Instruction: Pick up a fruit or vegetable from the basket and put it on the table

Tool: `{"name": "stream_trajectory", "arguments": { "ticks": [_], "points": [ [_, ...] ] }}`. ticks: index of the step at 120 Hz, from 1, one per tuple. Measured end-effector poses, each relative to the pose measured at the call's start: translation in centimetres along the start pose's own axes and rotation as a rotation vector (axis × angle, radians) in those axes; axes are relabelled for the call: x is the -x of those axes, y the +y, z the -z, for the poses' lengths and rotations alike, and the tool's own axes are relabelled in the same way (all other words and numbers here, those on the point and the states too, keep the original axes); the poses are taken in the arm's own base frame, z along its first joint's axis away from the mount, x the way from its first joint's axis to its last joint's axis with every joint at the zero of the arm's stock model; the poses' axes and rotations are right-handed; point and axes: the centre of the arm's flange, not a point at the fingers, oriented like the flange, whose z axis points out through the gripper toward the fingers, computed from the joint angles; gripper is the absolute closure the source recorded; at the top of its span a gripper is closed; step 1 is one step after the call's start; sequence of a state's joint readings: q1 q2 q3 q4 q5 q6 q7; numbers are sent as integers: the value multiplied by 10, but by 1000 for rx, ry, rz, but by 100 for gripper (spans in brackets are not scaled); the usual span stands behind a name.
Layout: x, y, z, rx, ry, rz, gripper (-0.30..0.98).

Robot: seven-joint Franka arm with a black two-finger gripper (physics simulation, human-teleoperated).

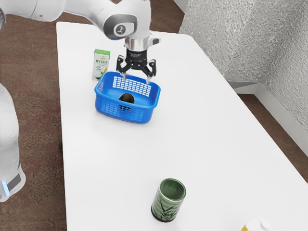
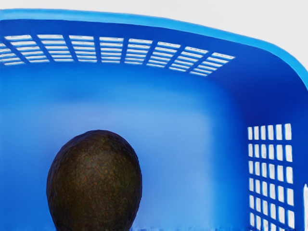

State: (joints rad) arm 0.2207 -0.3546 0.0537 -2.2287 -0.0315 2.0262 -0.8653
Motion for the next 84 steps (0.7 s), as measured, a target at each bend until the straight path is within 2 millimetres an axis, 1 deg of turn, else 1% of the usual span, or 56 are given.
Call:
{"name": "stream_trajectory", "arguments": {
  "ticks": [8,24,30,52,84],
  "points": [
    [9,-11,-13,-11,-18,-14,0],
    [13,-17,-22,-19,-24,-45,0],
    [11,-19,-24,-19,-23,-49,0],
    [-6,-31,-27,-23,-18,-33,0],
    [-16,-23,-63,-49,-43,-57,0]
  ]
}}
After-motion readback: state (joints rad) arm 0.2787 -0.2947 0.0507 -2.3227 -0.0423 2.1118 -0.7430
